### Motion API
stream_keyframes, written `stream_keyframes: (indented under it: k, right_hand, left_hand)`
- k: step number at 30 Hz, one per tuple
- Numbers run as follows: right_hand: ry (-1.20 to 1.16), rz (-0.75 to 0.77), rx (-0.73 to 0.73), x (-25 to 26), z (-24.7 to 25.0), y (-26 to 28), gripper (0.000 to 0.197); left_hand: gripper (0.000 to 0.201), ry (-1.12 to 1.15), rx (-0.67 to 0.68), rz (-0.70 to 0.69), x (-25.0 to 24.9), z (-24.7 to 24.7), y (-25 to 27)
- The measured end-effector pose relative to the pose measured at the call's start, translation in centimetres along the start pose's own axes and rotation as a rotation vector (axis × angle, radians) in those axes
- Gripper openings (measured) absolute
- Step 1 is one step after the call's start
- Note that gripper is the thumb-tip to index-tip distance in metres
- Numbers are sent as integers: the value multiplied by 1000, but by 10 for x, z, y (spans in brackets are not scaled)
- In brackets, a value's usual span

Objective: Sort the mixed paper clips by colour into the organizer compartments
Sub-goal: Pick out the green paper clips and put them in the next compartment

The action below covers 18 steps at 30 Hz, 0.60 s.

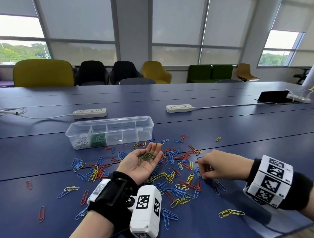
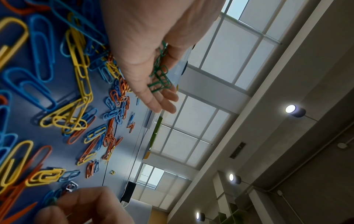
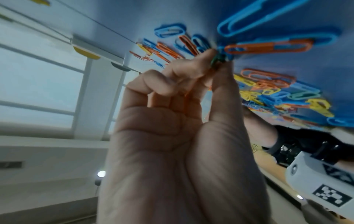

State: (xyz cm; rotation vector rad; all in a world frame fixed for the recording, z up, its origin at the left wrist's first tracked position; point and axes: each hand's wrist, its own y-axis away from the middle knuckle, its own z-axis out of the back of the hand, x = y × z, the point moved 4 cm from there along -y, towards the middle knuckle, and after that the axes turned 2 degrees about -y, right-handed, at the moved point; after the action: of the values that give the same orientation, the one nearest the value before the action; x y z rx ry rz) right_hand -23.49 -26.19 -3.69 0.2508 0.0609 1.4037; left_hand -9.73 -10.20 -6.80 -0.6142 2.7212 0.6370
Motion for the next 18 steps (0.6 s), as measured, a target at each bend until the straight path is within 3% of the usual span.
stream_keyframes:
  k: [8,14,18]
  right_hand:
    - [-595,82,-244,17,55,-2,12]
    - [-430,192,-366,84,61,-38,8]
    - [-371,213,-491,94,63,-43,12]
  left_hand:
    - [36,-35,25,3,-3,-3,0]
    - [37,-94,53,29,10,-8,0]
    - [38,-51,57,44,8,-10,-1]
